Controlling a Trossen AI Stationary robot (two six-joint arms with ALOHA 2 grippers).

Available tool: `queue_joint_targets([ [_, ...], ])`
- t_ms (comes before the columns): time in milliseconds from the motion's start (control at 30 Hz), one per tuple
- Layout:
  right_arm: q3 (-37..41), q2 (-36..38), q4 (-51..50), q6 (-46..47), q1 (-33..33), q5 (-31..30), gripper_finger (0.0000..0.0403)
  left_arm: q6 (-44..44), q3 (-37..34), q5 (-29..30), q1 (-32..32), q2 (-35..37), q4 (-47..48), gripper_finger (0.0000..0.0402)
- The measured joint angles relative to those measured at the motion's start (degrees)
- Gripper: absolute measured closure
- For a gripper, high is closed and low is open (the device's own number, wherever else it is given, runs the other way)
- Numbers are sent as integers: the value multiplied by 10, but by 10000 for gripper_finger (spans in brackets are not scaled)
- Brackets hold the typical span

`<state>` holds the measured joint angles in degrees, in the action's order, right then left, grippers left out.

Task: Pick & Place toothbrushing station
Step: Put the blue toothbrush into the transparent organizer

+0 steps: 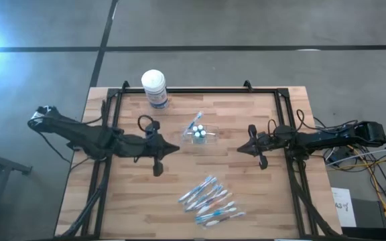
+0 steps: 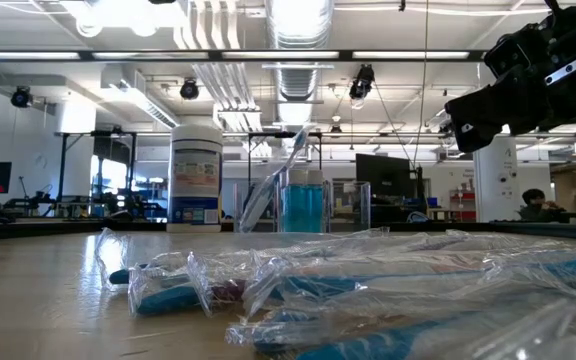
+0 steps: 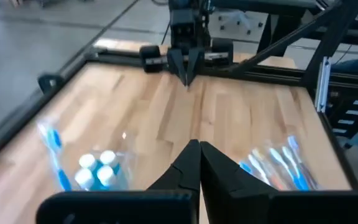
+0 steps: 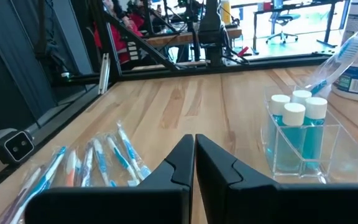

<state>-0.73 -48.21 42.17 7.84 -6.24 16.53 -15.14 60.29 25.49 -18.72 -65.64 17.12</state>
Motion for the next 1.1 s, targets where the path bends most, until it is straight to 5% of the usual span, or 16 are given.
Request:
queue_joint_targets([
  [233, 0, 0, 0, -1, 0, 0, 390, -100, -27, -65, -6, -68, 4, 391],
  [500, 0, 0, 0, 8, 0, 0, 390, -155, -9, -154, -16, -233, -36, 389],
  [700, 0, 0, 0, 8, 0, 0, 390, -148, 42, -248, -15, -335, -32, 326],
  [900, 0, 0, 0, 8, 0, 0, 390, -118, 128, -253, -15, -402, 37, 250],
  [1100, 0, 0, 0, 8, 0, 0, 390, -86, 199, -230, -14, -450, 117, 230],
])
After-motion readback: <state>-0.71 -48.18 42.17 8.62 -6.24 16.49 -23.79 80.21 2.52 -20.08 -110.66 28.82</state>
